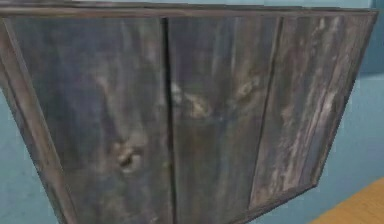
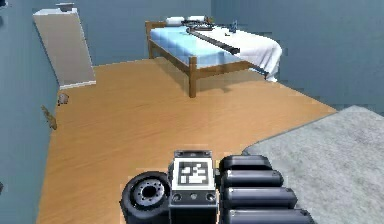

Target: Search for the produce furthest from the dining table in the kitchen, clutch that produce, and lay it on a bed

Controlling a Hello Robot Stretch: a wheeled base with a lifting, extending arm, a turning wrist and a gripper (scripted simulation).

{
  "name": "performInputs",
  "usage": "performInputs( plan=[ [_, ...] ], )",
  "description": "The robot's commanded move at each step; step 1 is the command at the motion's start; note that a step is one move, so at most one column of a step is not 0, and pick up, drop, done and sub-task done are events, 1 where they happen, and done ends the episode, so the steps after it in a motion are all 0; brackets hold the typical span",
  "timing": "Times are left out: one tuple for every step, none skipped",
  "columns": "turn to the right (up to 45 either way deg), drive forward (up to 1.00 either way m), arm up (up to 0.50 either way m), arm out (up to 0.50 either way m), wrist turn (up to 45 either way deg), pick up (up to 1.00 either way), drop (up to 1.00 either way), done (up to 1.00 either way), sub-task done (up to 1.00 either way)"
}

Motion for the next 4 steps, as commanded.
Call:
performInputs(
  plan=[
    [45.0,0.0,0.0,0.0,0.0,0.0,0.0,0.0,0.0],
    [30.0,0.0,0.0,0.0,0.0,0.0,0.0,0.0,0.0],
    [0.0,1.0,0.0,0.0,0.0,0.0,0.0,0.0,0.0],
    [0.0,1.0,0.0,0.0,0.0,0.0,0.0,0.0,0.0]
  ],
)
